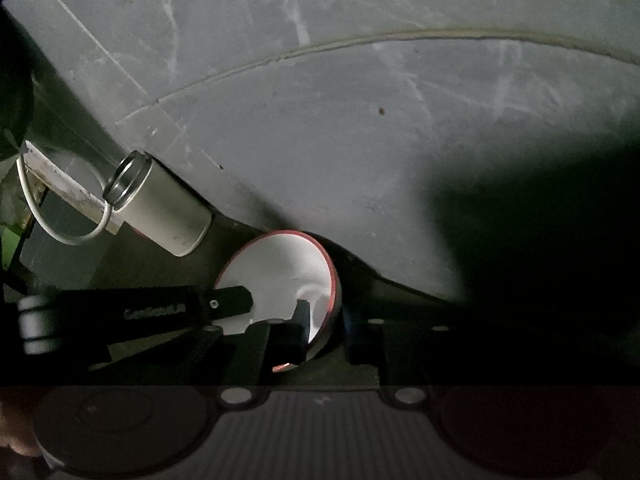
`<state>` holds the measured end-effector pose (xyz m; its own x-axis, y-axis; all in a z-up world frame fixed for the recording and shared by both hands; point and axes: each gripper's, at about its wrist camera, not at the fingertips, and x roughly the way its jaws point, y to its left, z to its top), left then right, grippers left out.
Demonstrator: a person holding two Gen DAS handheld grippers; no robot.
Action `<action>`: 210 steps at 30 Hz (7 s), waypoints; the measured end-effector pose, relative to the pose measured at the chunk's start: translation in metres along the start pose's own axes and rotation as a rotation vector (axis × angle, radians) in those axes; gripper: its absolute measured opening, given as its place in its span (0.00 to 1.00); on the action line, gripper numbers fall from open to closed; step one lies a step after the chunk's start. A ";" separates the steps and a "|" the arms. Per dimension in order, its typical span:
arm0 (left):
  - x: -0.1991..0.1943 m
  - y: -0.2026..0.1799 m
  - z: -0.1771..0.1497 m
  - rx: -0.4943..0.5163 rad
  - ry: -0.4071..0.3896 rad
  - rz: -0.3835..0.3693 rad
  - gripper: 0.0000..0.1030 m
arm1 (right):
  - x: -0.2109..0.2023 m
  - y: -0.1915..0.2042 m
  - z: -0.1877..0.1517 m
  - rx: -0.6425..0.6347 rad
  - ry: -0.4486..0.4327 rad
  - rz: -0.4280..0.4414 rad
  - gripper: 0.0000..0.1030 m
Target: Organize plates and bowls
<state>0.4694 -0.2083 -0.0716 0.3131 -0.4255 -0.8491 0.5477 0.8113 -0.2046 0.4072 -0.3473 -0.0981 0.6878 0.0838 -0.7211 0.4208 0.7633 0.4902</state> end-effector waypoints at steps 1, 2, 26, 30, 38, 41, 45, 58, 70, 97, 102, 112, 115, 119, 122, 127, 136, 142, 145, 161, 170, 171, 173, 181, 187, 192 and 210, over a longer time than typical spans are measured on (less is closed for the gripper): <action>-0.002 0.000 -0.001 -0.007 -0.004 -0.004 0.04 | 0.000 0.000 0.000 -0.004 0.005 -0.001 0.16; -0.005 0.001 -0.003 -0.010 -0.009 -0.004 0.04 | -0.001 0.000 0.000 -0.006 0.008 0.003 0.15; -0.114 -0.023 -0.052 -0.108 -0.225 0.055 0.04 | -0.096 0.024 -0.001 -0.307 -0.101 0.189 0.15; -0.127 -0.035 -0.065 -0.118 -0.243 0.051 0.05 | -0.115 0.019 -0.004 -0.358 -0.113 0.210 0.15; -0.147 -0.058 -0.094 -0.136 -0.241 0.042 0.05 | -0.143 0.001 -0.016 -0.424 -0.082 0.242 0.15; -0.149 -0.064 -0.106 -0.138 -0.227 0.042 0.05 | -0.149 -0.004 -0.022 -0.445 -0.067 0.246 0.15; -0.147 -0.069 -0.120 -0.146 -0.205 0.039 0.06 | -0.154 -0.010 -0.029 -0.472 -0.045 0.250 0.15; -0.143 -0.076 -0.152 -0.149 -0.141 0.046 0.06 | -0.167 -0.024 -0.053 -0.552 0.042 0.252 0.15; -0.141 -0.077 -0.173 -0.210 -0.070 0.044 0.10 | -0.164 -0.021 -0.061 -0.589 0.115 0.255 0.15; -0.116 -0.075 -0.170 -0.275 0.050 0.061 0.12 | -0.136 -0.018 -0.060 -0.629 0.250 0.178 0.15; -0.115 -0.075 -0.167 -0.279 0.061 0.066 0.12 | -0.134 -0.014 -0.058 -0.644 0.258 0.170 0.15; -0.111 -0.072 -0.164 -0.294 0.084 0.067 0.12 | -0.131 -0.007 -0.058 -0.688 0.273 0.150 0.15; -0.110 -0.071 -0.164 -0.299 0.086 0.065 0.13 | -0.132 -0.006 -0.058 -0.695 0.279 0.147 0.15; -0.110 -0.070 -0.164 -0.303 0.086 0.060 0.13 | -0.131 -0.005 -0.058 -0.700 0.282 0.143 0.15; -0.110 -0.070 -0.164 -0.305 0.087 0.061 0.16 | -0.131 -0.005 -0.058 -0.698 0.283 0.143 0.15; -0.113 -0.069 -0.166 -0.306 0.080 0.060 0.17 | -0.131 -0.005 -0.058 -0.696 0.283 0.142 0.16; -0.119 -0.071 -0.167 -0.303 0.068 0.069 0.20 | -0.132 -0.006 -0.058 -0.692 0.277 0.142 0.18; -0.126 -0.071 -0.169 -0.315 0.051 0.069 0.22 | -0.134 -0.009 -0.058 -0.685 0.278 0.139 0.31; -0.133 -0.071 -0.171 -0.322 0.035 0.080 0.32 | -0.135 -0.011 -0.058 -0.677 0.277 0.142 0.31; -0.221 -0.066 -0.194 -0.326 -0.200 0.190 0.96 | -0.190 -0.019 -0.069 -0.530 0.102 0.184 1.00; -0.276 -0.066 -0.240 -0.301 -0.325 0.191 0.99 | -0.254 -0.001 -0.096 -0.544 -0.010 0.108 1.00; -0.279 -0.066 -0.246 -0.308 -0.331 0.188 0.99 | -0.262 0.001 -0.099 -0.546 -0.022 0.092 1.00; -0.286 -0.067 -0.260 -0.331 -0.336 0.179 0.99 | -0.279 0.002 -0.105 -0.548 -0.045 0.051 1.00; -0.303 -0.063 -0.300 -0.399 -0.307 0.204 0.99 | -0.326 -0.004 -0.132 -0.537 -0.087 -0.062 1.00; -0.308 -0.072 -0.298 -0.358 -0.290 0.215 0.99 | -0.332 -0.006 -0.141 -0.549 -0.078 -0.069 1.00; -0.305 -0.086 -0.286 -0.330 -0.269 0.255 0.99 | -0.323 -0.017 -0.131 -0.557 -0.062 -0.076 1.00; -0.218 -0.103 -0.235 -0.473 -0.131 0.331 0.99 | -0.225 -0.064 -0.066 -0.682 0.006 0.008 1.00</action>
<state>0.1619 -0.1046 0.0203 0.5180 -0.1404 -0.8438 0.0083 0.9872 -0.1592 0.1869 -0.3730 0.0002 0.6849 0.0931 -0.7226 -0.0527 0.9955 0.0783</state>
